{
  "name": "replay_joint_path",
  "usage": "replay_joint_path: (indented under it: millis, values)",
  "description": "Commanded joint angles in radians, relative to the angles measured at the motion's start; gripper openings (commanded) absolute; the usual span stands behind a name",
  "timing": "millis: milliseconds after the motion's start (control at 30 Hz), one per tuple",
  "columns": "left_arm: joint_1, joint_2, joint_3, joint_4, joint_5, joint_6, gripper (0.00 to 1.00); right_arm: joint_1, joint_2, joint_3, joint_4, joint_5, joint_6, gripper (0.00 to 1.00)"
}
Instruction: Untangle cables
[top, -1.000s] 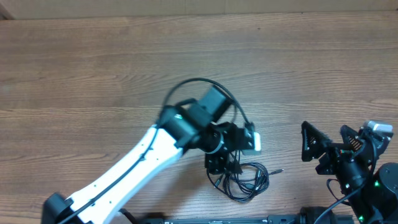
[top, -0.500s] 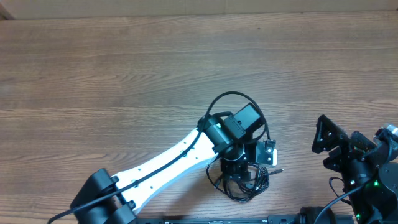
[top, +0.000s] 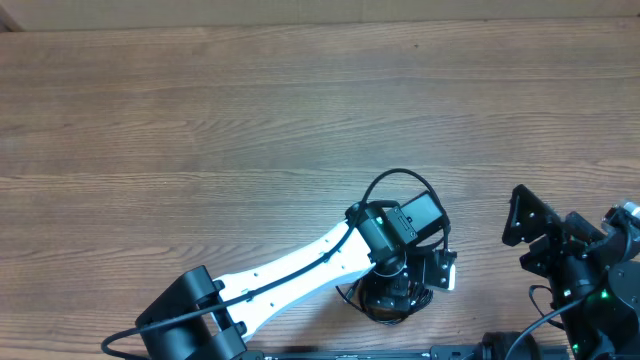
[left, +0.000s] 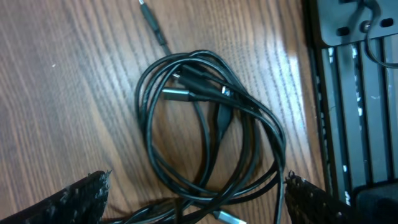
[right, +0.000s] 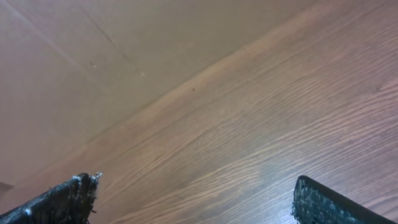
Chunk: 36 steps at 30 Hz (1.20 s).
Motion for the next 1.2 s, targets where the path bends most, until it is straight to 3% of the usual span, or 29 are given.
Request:
replay_joint_path:
  millis: [0,333,1167]
  values:
    - [-0.013,0.018,0.008,0.001,-0.002,0.002,0.92,0.004,0.005,0.004,-0.004,0.014,0.007,1.00]
    - [-0.051,0.134,0.008,0.002,-0.002,0.000,0.96,0.004,0.005,0.004,-0.003,0.014,0.007,1.00]
    - [-0.138,0.137,-0.079,0.049,0.023,-0.097,1.00,0.004,0.005,0.004,-0.003,0.014,0.008,1.00]
